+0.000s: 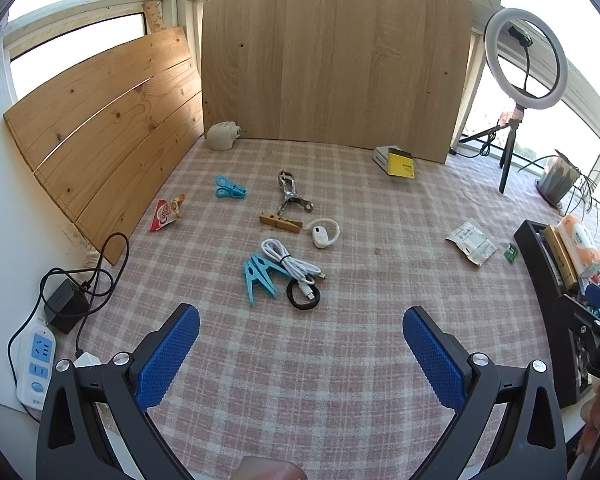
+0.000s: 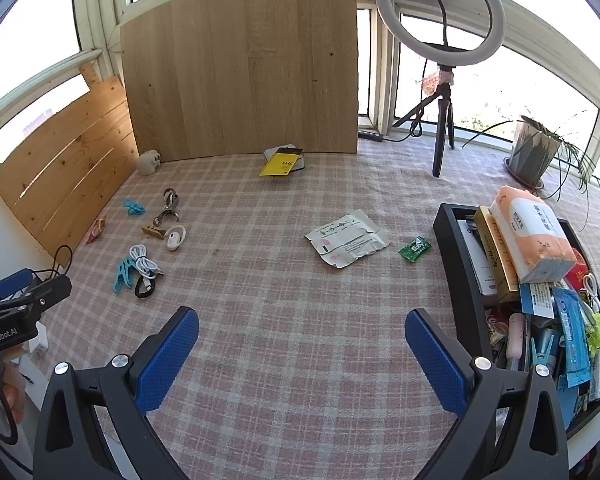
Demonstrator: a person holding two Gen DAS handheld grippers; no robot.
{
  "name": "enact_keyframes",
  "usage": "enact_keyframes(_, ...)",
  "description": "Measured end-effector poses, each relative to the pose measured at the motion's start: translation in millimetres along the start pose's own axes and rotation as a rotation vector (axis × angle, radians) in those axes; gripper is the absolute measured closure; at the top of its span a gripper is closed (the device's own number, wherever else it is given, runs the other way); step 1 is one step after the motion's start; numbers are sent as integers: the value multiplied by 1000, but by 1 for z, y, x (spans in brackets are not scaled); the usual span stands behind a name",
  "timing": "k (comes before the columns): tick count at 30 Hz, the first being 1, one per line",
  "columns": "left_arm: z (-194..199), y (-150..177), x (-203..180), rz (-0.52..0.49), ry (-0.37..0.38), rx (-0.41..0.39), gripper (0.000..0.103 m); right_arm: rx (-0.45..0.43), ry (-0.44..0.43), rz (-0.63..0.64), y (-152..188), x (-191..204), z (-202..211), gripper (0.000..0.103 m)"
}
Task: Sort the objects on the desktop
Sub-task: 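Move both tools toward the white earbud and wooden clothespin on the table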
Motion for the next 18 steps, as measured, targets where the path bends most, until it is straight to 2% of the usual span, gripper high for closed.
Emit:
enact_keyframes(6,0,2,-7,-36,9,12,0,-5,11,3,-3,-4,0,1)
enact_keyframes(18,-2,-13,0,-27,-24,-5,0,-16,22,-1,-13,-12,-4,1)
Point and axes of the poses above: each gripper's, at about its wrist camera, not at the fingertips, and z roughly against the way its jaws point, x to its left, y to its underside, the point moved 10 cm from there along -z, roughly the way its jaws point, and after that the axes turned 7 degrees about z, right-handed, at the moved point
